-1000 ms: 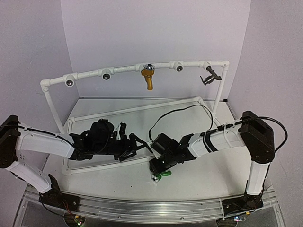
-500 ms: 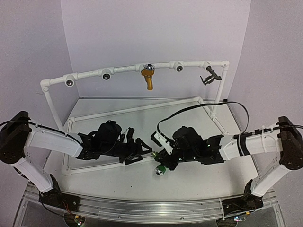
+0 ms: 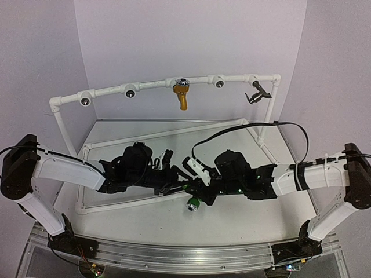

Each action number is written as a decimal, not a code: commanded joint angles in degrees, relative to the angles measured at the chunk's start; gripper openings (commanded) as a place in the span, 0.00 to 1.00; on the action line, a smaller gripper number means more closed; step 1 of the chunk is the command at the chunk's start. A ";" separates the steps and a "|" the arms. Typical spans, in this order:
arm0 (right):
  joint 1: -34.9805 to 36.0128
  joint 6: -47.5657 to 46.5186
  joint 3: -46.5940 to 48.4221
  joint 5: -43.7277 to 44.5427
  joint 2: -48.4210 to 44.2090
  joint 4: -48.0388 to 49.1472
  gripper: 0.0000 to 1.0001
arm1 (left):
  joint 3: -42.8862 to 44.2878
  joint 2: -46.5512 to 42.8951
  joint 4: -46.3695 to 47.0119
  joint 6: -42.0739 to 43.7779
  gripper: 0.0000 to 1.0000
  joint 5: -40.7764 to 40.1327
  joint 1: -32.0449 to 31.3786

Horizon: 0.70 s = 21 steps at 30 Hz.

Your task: Install the water faucets

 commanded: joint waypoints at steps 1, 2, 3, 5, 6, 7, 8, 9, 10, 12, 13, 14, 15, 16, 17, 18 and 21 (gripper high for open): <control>0.18 2.30 1.46 1.30 -0.52 6.32 0.00 | 1.43 0.13 1.67 0.79 0.31 0.77 -0.72; 0.19 3.06 1.46 1.71 -0.69 6.35 0.00 | 1.46 0.02 1.76 0.91 0.25 0.75 -0.72; 0.20 4.02 1.47 2.13 -0.89 6.30 0.00 | 1.53 -0.05 1.87 1.06 0.18 0.71 -0.71; 0.18 6.85 1.67 3.03 -1.55 6.08 0.00 | 1.70 -0.41 2.08 1.51 0.06 0.58 -0.72; 0.14 8.05 1.72 3.94 -1.97 5.63 0.06 | 1.64 -0.75 2.16 1.98 0.01 0.40 -0.67; 0.11 9.50 1.76 5.00 -2.67 5.02 0.24 | 1.58 -1.21 2.20 2.74 0.01 0.22 -0.61; 0.09 10.72 2.04 6.30 -3.48 3.51 0.40 | 1.34 -2.09 2.27 3.43 0.00 -0.24 -0.39; 0.07 12.62 2.50 7.97 -4.20 1.27 0.63 | 1.04 -3.30 2.41 4.52 0.00 -0.82 -0.15; -0.15 14.92 3.03 8.83 -4.90 -1.34 0.81 | 0.56 -4.81 2.70 5.76 0.00 -1.29 0.20; -1.77 21.28 3.32 6.28 -7.22 -4.96 0.97 | -1.10 -8.23 4.80 8.42 0.00 -2.36 0.80; -3.55 24.79 2.81 1.84 -8.80 -5.49 0.98 | -1.88 -10.37 6.21 10.03 0.00 -2.91 1.02; -5.14 28.88 1.59 -2.24 -10.41 -3.92 0.98 | -2.37 -12.12 7.49 11.57 0.00 -3.16 1.11; -6.01 32.51 -0.25 -6.48 -12.25 -0.82 0.98 | -2.78 -13.42 8.93 12.87 0.00 -3.24 1.13; -6.41 36.09 -1.67 -8.99 -13.73 2.74 0.98 | -2.92 -14.67 10.13 14.28 0.00 -3.03 1.13; -6.47 38.51 -3.02 -10.96 -15.16 6.41 0.98 | -3.01 -15.81 11.49 15.24 0.00 -2.69 1.13; -6.50 42.07 -3.84 -12.09 -15.79 9.50 0.98 | -3.17 -16.60 12.94 16.09 0.00 -2.43 1.13; -6.61 50.26 -5.35 -16.79 -15.35 21.35 0.98 | -4.00 -18.12 19.31 16.99 0.00 -1.02 1.14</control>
